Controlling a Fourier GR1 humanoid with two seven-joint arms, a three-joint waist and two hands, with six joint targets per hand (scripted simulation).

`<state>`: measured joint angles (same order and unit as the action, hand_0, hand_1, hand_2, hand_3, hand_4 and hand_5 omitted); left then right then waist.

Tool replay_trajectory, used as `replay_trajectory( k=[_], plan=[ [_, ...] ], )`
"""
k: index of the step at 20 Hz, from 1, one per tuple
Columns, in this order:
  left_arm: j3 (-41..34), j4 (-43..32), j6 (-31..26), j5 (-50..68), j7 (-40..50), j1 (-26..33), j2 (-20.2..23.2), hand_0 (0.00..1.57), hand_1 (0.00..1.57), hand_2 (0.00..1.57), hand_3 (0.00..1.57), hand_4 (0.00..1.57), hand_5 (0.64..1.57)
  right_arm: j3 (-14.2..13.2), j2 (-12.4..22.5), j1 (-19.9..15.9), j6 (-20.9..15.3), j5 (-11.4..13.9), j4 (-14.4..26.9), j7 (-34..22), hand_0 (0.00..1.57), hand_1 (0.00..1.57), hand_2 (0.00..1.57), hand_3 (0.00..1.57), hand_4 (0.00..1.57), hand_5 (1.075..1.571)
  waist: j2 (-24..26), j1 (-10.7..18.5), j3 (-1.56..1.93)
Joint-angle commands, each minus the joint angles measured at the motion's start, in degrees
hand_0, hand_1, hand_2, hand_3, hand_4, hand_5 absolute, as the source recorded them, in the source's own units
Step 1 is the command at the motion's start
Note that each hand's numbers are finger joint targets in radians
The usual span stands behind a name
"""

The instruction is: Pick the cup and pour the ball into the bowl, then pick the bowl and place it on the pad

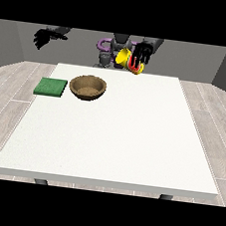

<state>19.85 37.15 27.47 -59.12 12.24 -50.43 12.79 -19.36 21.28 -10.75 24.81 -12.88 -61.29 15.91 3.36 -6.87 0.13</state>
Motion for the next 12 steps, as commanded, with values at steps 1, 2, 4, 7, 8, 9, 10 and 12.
replay_trajectory(
  k=[1, 2, 4, 7, 8, 9, 10, 12],
  plan=[
    [8.2, -1.6, -3.4, -10.8, 7.4, -2.2, -4.2, 1.51, 1.51, 1.57, 1.57, 1.41, 1.378, -0.4, 0.3, 0.9, 0.7, 0.1, 2.3, 1.0, 0.0, 0.0, 0.0, 0.0, 0.0, 1.571, 2.3, -0.1, 0.03],
    [10.6, -1.8, -5.1, -13.4, 8.6, -3.7, -5.7, 1.5, 1.5, 1.57, 1.57, 1.38, 1.4, -0.7, 2.4, 0.1, 2.1, 0.1, 3.3, -0.1, 0.0, 0.0, 0.0, 0.0, 0.0, 1.571, 2.1, -0.1, 0.06],
    [13.1, -2.7, -7.6, -15.8, 6.7, -3.8, -5.5, 1.48, 1.48, 1.57, 1.57, 1.57, 1.204, -0.6, 1.1, -0.4, 1.0, 0.1, 2.5, 0.9, 0.0, 0.0, 0.0, 0.0, 0.0, 1.571, 1.2, -0.9, -0.02],
    [16.7, -4.6, -10.4, -20.8, 9.0, -5.1, -7.8, 1.49, 1.49, 1.57, 1.57, 1.57, 1.019, -0.4, 0.2, -2.9, 1.0, -1.2, 2.2, -0.6, 0.0, 0.0, 0.0, 0.0, 0.0, 1.571, -0.5, -1.8, -0.08],
    [19.8, -4.6, -12.9, -23.8, 9.2, -6.6, -8.7, 1.51, 1.51, 1.57, 1.57, 1.57, 1.042, -1.0, 1.6, -1.9, 3.0, -1.0, 4.2, 1.7, 0.0, 0.0, 0.0, 0.0, 0.0, 1.57, -0.5, -1.0, 0.03],
    [21.2, -6.4, -14.6, -26.1, 9.1, -8.9, -7.3, 1.54, 1.54, 1.57, 1.57, 1.57, 1.124, 1.1, -0.2, -3.3, 1.8, 0.1, 2.4, 0.6, 0.0, 0.0, 0.0, 0.0, 0.0, 1.57, -1.1, -2.6, 0.0],
    [22.9, -6.3, -15.9, -28.2, 10.5, -9.0, -8.5, 1.53, 1.53, 1.57, 1.57, 1.56, 1.164, 0.1, -0.2, -3.4, 0.9, 0.0, 4.0, 1.3, 0.0, 0.0, 0.0, 0.0, 0.0, 1.57, -1.6, -0.7, 0.01],
    [25.7, -7.1, -19.5, -31.2, 11.0, -8.6, -9.6, 1.52, 1.52, 1.57, 1.57, 1.5, 1.232, -0.5, 1.6, -2.1, 2.9, -0.5, 4.9, 1.0, 0.0, 0.0, 0.0, 0.0, 0.0, 1.571, 0.8, -1.0, -0.02]
  ],
)
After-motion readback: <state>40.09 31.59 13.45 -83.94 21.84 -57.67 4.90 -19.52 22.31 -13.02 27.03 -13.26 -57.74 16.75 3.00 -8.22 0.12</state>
